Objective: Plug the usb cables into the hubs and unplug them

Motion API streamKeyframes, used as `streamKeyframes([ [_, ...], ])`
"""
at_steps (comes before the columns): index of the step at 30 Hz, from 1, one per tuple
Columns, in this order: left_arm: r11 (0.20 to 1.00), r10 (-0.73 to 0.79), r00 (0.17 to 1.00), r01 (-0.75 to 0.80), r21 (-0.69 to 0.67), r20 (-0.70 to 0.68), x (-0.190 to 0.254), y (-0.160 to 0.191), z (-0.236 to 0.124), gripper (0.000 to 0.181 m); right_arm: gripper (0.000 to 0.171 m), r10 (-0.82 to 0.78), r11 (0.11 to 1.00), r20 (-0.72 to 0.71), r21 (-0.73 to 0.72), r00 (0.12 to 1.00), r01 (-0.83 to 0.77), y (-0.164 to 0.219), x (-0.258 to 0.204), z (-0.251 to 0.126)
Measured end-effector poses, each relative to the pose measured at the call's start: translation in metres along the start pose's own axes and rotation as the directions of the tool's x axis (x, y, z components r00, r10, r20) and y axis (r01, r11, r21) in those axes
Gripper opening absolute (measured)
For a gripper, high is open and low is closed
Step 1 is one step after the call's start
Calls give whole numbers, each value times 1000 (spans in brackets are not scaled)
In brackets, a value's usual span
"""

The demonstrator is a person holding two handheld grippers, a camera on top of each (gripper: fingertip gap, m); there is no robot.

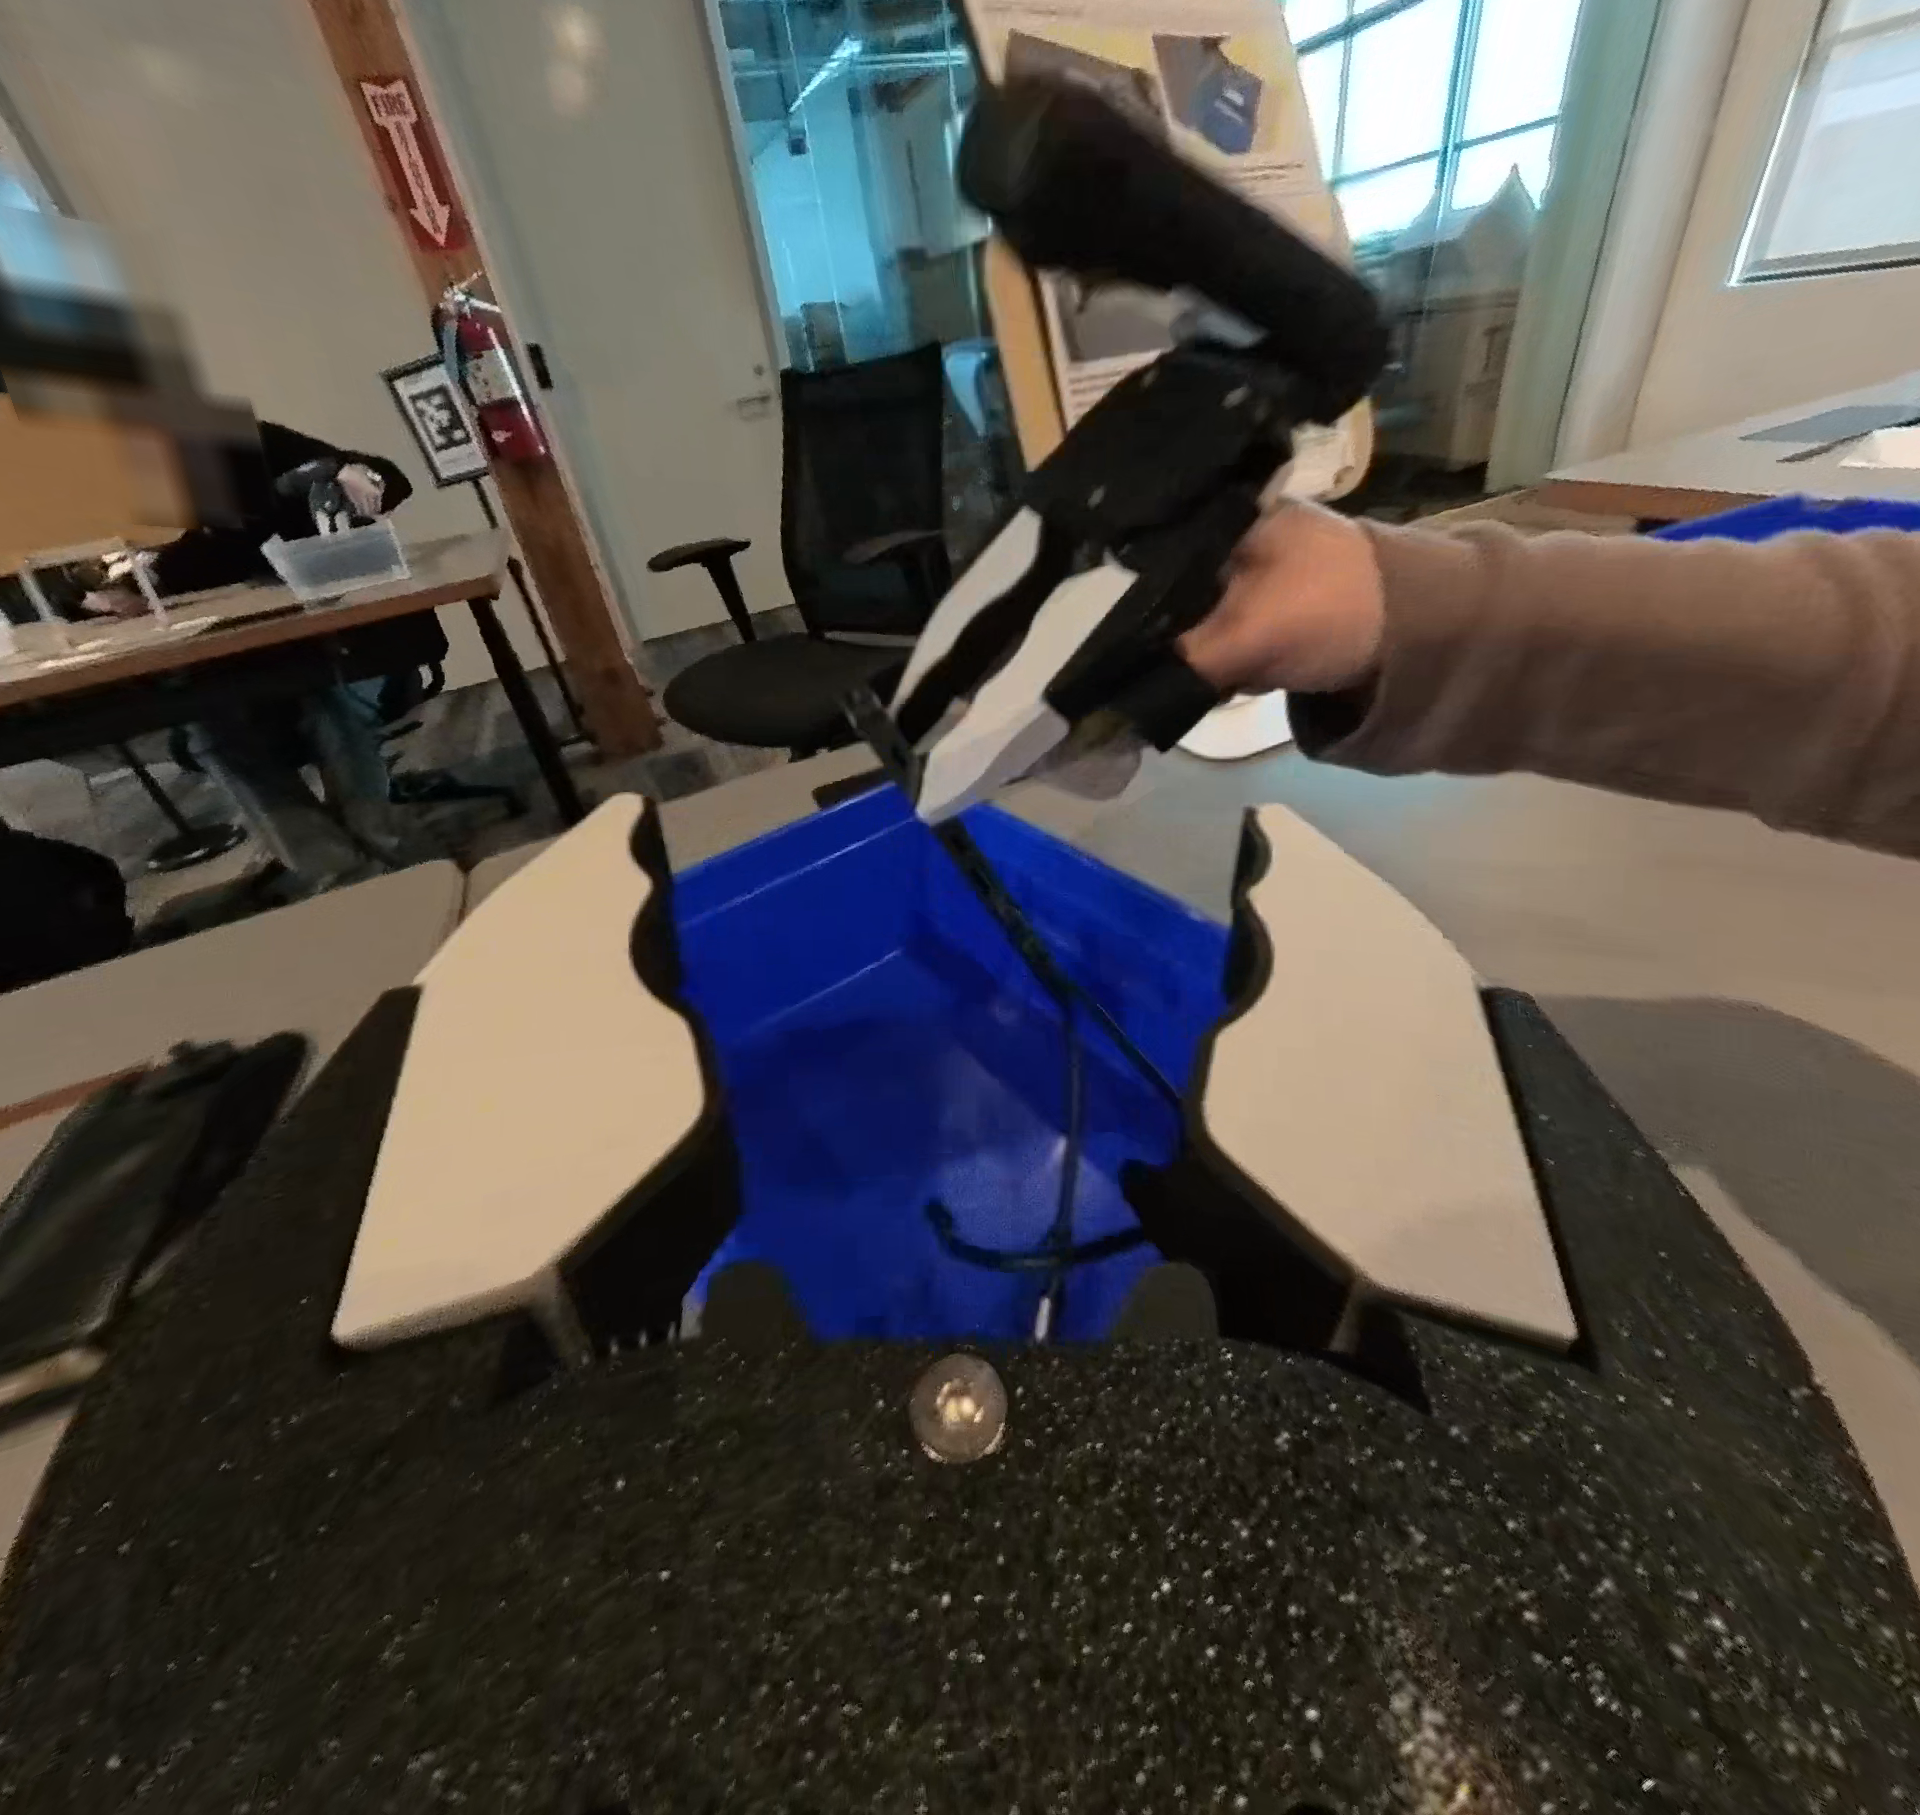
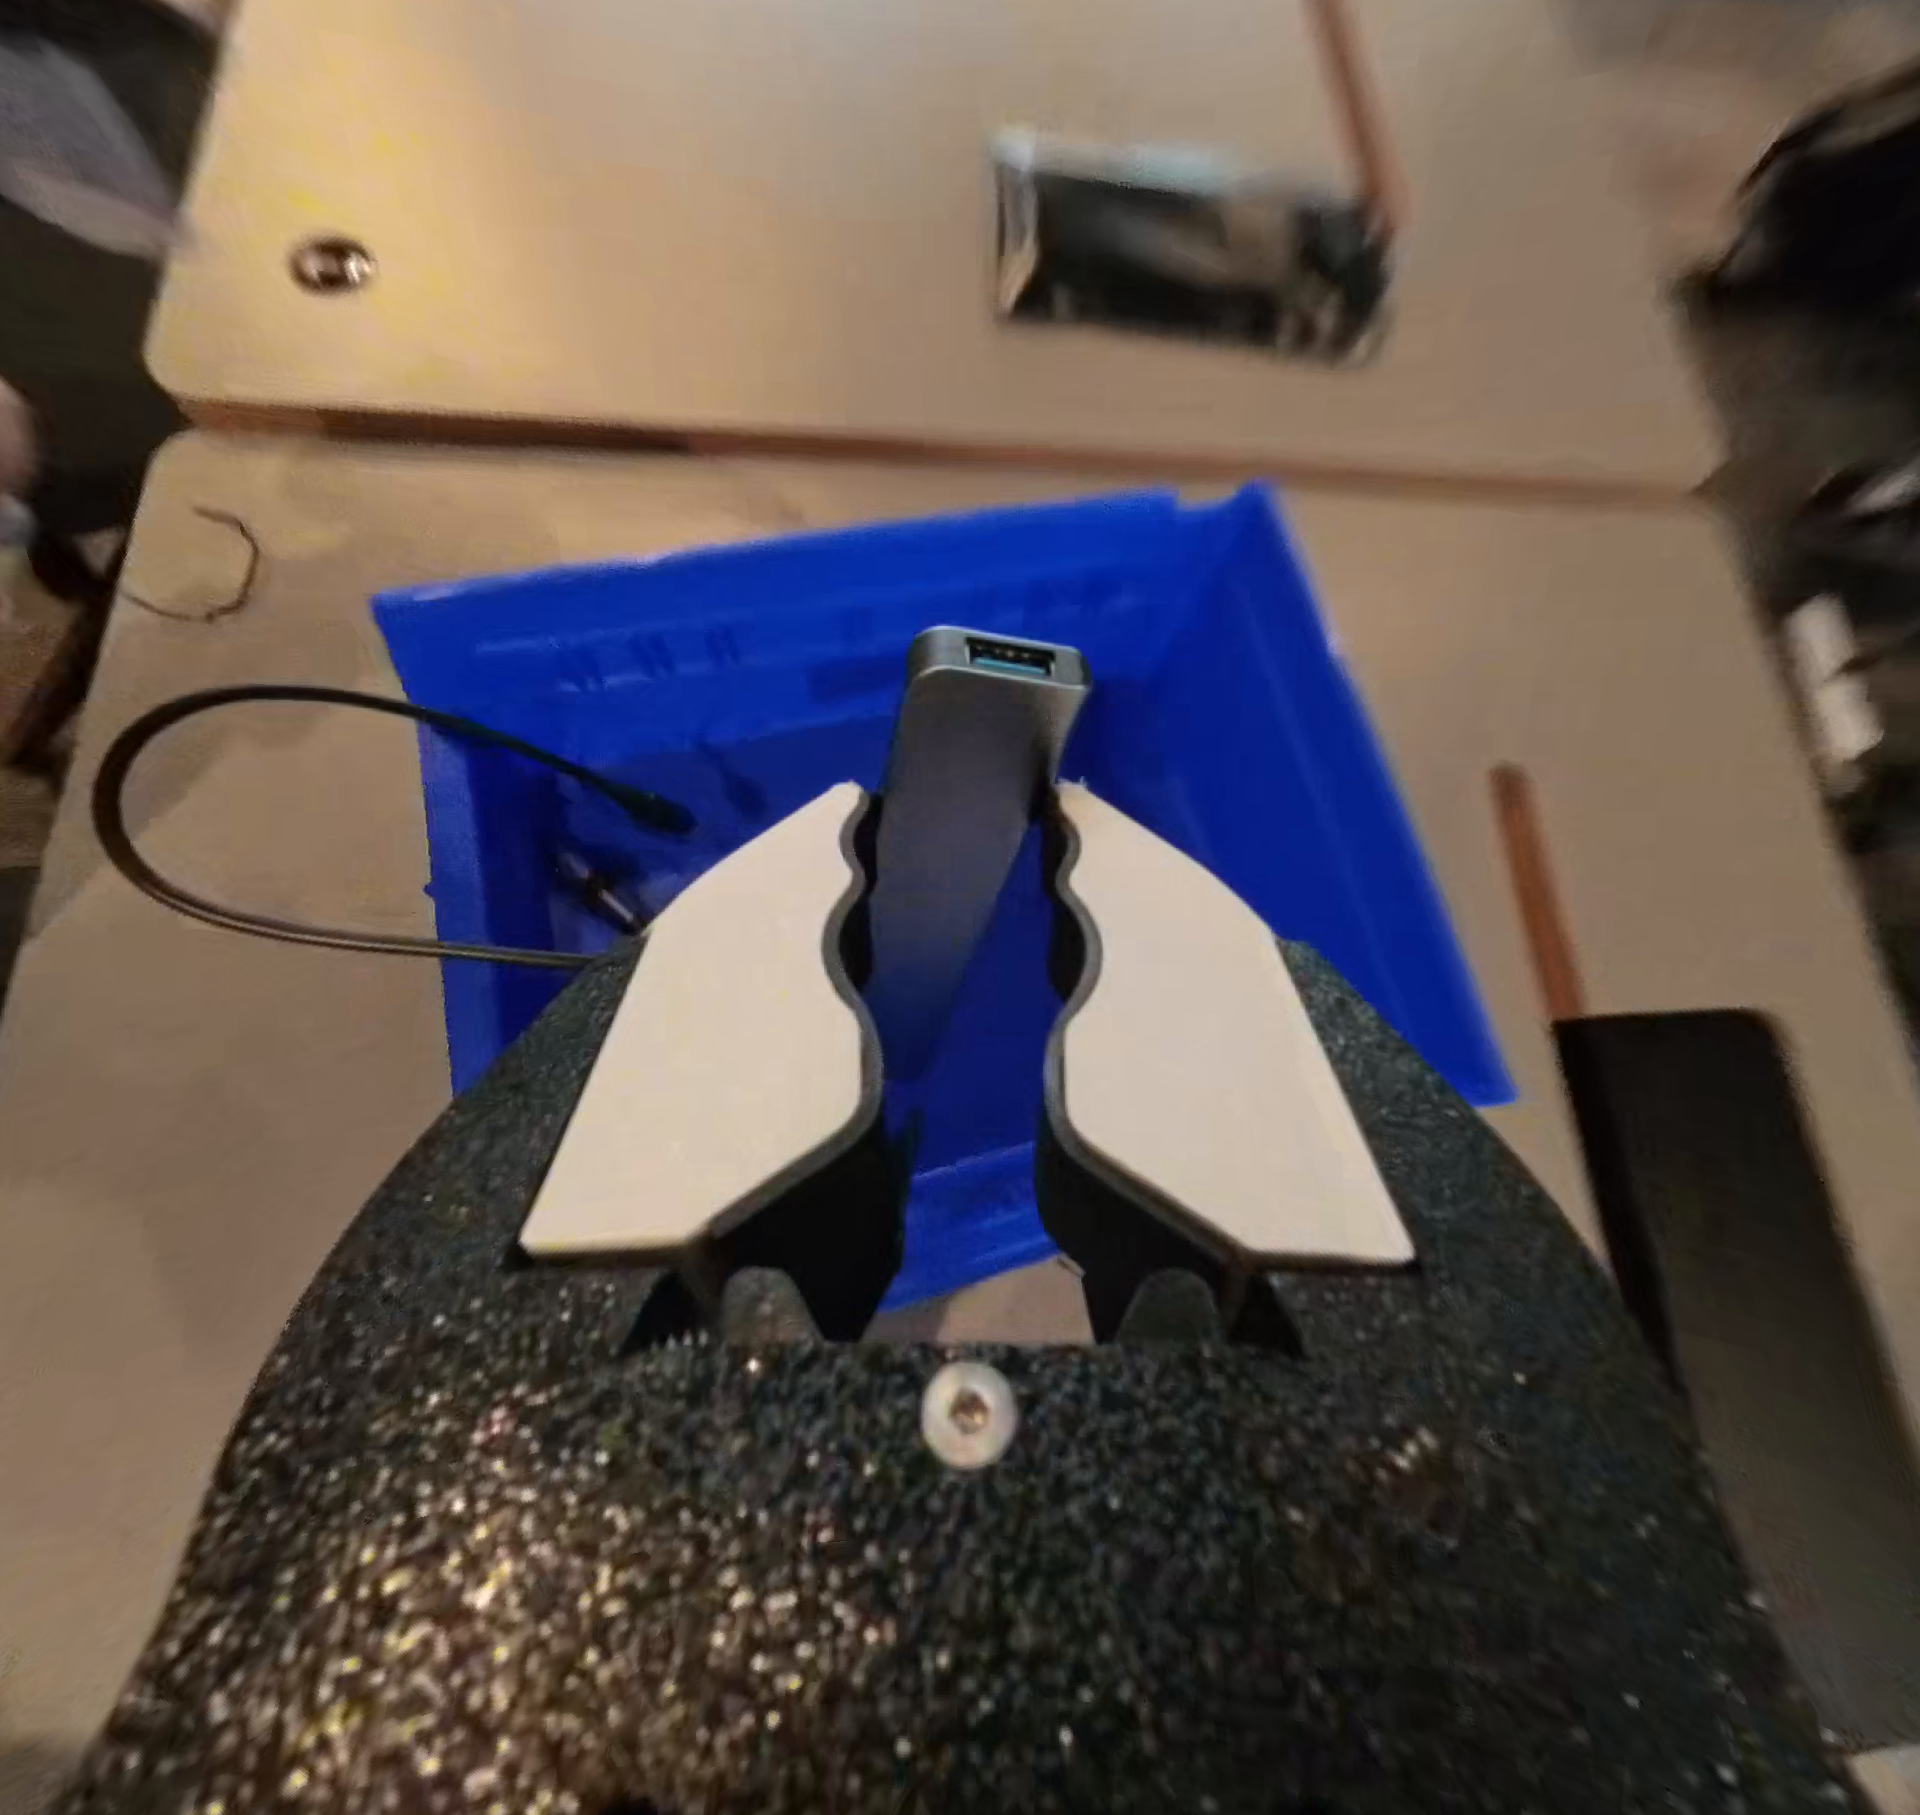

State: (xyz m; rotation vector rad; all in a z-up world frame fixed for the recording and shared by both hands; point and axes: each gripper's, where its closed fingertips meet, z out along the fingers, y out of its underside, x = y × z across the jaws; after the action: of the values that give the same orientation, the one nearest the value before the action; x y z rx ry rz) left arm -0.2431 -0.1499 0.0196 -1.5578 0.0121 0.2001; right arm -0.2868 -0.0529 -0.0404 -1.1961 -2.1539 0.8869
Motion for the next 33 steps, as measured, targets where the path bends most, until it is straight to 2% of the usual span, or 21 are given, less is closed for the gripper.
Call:
streamKeyframes([
  [2,1000,20,1000,-20,-22,-1,15,1,21,106,30,-72,986,-96,146,993,86,-16,-1,-34],
  [4,994,30,999,-31,-103,-11,34,9,44,105,29,-121,951,-207,256,971,174,-27,-2,-69],
  [7,984,57,998,-59,-166,-18,63,14,76,95,30,-154,889,-356,357,921,287,-36,-6,-119],
  [10,992,64,998,-66,-110,-14,87,-2,104,75,29,-172,840,-498,376,850,390,-37,-6,-165],
  [13,997,72,997,-73,-28,-20,106,-26,126,63,29,-159,808,-582,388,798,444,-29,-6,-204],
  [17,996,86,993,-85,15,-85,139,-48,154,51,28,-91,770,-633,445,769,458,-7,-5,-253],
  [19,992,130,984,-129,17,-126,160,-53,168,41,29,-42,753,-665,470,746,461,9,-2,-276],
  [22,976,216,963,-216,14,-162,190,-55,189,36,29,27,723,-690,514,724,462,37,2,-304],
  [27,950,294,911,-311,-14,-289,246,-51,225,26,28,103,688,-705,560,702,461,83,5,-339],
  [29,946,304,893,-324,-7,-333,266,-52,235,9,28,116,684,-704,568,700,458,92,9,-349],
  [31,935,326,881,-354,-19,-342,275,-54,242,8,28,113,694,-709,557,696,456,99,14,-359],
  [33,930,338,871,-367,-14,-357,278,-59,244,8,28,91,667,-702,570,706,481,103,12,-369],
])
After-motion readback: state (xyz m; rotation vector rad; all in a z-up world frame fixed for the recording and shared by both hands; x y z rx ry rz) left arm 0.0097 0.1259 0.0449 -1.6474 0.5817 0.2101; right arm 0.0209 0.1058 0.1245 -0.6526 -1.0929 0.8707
